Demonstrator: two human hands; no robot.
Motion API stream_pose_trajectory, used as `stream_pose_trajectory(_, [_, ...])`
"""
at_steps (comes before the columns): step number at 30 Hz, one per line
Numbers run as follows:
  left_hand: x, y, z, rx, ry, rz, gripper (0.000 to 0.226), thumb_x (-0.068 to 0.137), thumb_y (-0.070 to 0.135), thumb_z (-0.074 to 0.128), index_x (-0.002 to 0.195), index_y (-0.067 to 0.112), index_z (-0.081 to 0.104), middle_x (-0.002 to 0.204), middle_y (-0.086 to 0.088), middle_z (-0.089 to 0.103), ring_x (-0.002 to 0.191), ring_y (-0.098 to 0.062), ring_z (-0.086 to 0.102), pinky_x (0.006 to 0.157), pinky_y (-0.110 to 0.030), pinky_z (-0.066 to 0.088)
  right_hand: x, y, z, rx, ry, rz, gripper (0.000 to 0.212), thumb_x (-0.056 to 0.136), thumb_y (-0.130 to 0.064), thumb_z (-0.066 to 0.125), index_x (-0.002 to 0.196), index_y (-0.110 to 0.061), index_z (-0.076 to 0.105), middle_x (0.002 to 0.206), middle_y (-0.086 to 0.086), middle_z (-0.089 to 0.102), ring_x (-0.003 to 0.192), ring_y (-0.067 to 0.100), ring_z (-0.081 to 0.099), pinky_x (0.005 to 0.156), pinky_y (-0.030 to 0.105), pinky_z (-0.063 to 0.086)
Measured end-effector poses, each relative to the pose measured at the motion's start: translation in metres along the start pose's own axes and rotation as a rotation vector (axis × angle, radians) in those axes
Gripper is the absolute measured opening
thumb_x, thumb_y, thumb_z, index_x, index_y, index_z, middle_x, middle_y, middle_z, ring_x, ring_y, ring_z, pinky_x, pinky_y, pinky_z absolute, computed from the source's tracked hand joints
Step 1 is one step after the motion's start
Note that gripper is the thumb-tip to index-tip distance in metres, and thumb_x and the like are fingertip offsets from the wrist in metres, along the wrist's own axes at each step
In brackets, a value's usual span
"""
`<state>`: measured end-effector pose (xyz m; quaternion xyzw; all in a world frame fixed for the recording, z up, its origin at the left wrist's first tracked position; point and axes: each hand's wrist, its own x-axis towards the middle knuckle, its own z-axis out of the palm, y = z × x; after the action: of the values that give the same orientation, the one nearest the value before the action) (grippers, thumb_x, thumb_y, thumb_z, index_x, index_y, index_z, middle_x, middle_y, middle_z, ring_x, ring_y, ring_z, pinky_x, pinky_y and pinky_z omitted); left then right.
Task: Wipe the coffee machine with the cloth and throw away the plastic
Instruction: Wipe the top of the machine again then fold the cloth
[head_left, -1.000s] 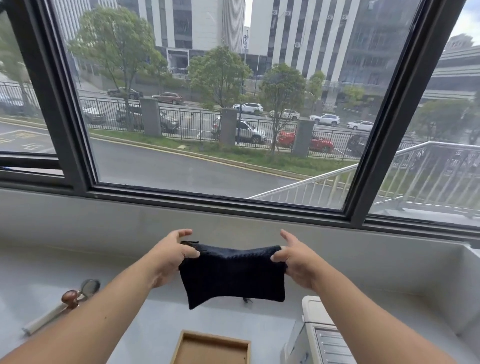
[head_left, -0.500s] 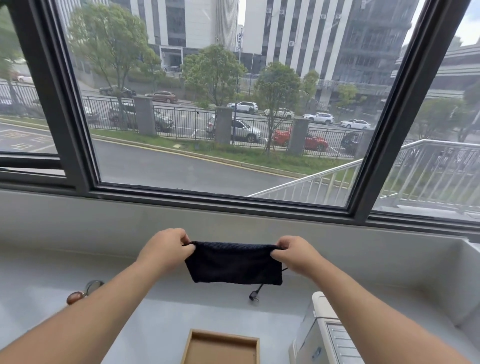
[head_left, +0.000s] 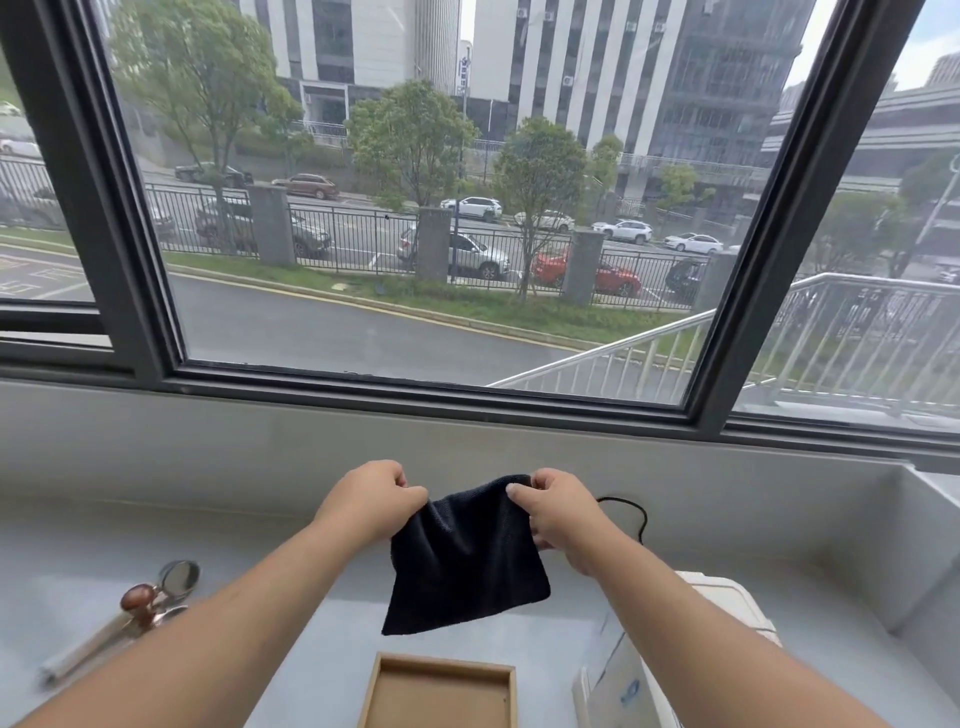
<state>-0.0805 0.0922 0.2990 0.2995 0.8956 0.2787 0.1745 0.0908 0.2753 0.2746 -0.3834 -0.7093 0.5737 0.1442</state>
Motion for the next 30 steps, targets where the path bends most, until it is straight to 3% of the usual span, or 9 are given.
stream_pose_trajectory(4, [-0.005,0.011,0.018,-0.306,-0.114,-0.056,0.020,0.081,0.033,0.060,0.082,0.013,0.062,0.076,-0.010,0.079,0.062,-0.026,0.074,0.064,-0.039,0.064,-0.005,-0.004,0.019,-0.031,-0.040,-0.049,0.018,0.090,-0.031,0.068,0.088,-0.014,0.063,0.075,0.004,0.065,0.065,0.025,0.063,0.063,0.041,0.059])
stream_pose_trajectory(6, [-0.007,0.017,0.025,-0.405,-0.170,-0.072,0.020,0.090,0.031,0.063,0.087,0.011,0.063,0.081,-0.014,0.080,0.064,-0.025,0.077,0.060,-0.035,0.065,-0.008,-0.007,0.027,-0.046,-0.074,-0.070,0.016,0.090,-0.029,0.067,0.091,-0.014,0.065,0.082,0.005,0.070,0.073,0.025,0.071,0.062,0.038,0.061])
stream_pose_trajectory(9, [-0.011,0.025,0.030,-0.577,-0.242,-0.106,0.020,0.099,0.030,0.065,0.093,0.011,0.061,0.085,-0.011,0.079,0.067,-0.024,0.079,0.061,-0.032,0.062,-0.013,-0.009,0.035,-0.071,-0.127,-0.101,0.008,0.095,-0.023,0.065,0.095,-0.015,0.065,0.084,0.006,0.069,0.073,0.021,0.068,0.061,0.033,0.054])
stream_pose_trajectory(13, [-0.013,0.032,0.032,-0.646,-0.261,-0.105,0.017,0.102,0.028,0.064,0.099,0.011,0.063,0.097,-0.012,0.081,0.085,-0.027,0.081,0.093,-0.044,0.062,-0.021,-0.015,0.039,-0.141,-0.193,-0.112,0.030,0.082,-0.025,0.064,0.110,-0.015,0.061,0.093,0.006,0.071,0.082,0.021,0.067,0.084,0.044,0.057])
stream_pose_trajectory(17, [-0.015,0.034,0.028,-0.709,-0.258,-0.095,0.016,0.102,0.025,0.064,0.105,0.009,0.064,0.098,-0.009,0.082,0.092,-0.025,0.080,0.107,-0.049,0.053,-0.029,-0.016,0.038,-0.338,-0.246,-0.144,0.051,0.073,-0.025,0.062,0.121,-0.035,0.049,0.102,0.006,0.075,0.084,0.024,0.072,0.075,0.039,0.058])
stream_pose_trajectory(20, [-0.018,0.034,0.027,-0.705,-0.284,-0.064,0.014,0.101,0.027,0.065,0.103,0.014,0.061,0.098,-0.004,0.083,0.092,-0.021,0.080,0.103,-0.046,0.050,-0.029,-0.014,0.042,-0.453,-0.139,-0.198,0.045,0.083,-0.019,0.055,0.124,-0.035,0.045,0.096,0.005,0.073,0.086,0.027,0.070,0.073,0.042,0.057])
stream_pose_trajectory(23, [-0.017,0.031,0.028,-0.716,-0.339,-0.032,0.019,0.099,0.033,0.064,0.108,0.016,0.063,0.100,0.001,0.083,0.094,-0.017,0.079,0.097,-0.042,0.047,-0.028,-0.015,0.042,-0.409,-0.066,-0.186,0.038,0.086,-0.014,0.049,0.120,-0.033,0.049,0.089,0.000,0.069,0.079,0.022,0.065,0.062,0.034,0.049])
stream_pose_trajectory(28, [-0.012,0.018,0.029,-0.605,-0.228,0.011,0.019,0.090,0.012,0.067,0.108,0.019,0.067,0.102,-0.007,0.079,0.081,-0.016,0.074,0.070,-0.028,0.051,-0.025,-0.015,0.037,-0.224,-0.063,-0.105,0.046,0.082,-0.019,0.049,0.127,-0.027,0.054,0.107,0.002,0.071,0.097,0.024,0.070,0.089,0.048,0.061])
stream_pose_trajectory(30, [-0.010,0.011,0.031,-0.557,-0.180,0.013,0.029,0.087,0.010,0.068,0.112,0.023,0.062,0.106,-0.007,0.073,0.083,-0.018,0.069,0.066,-0.026,0.049,-0.024,-0.014,0.036,-0.106,-0.066,-0.094,0.045,0.078,-0.019,0.048,0.122,-0.027,0.057,0.110,0.005,0.071,0.100,0.028,0.071,0.091,0.052,0.061])
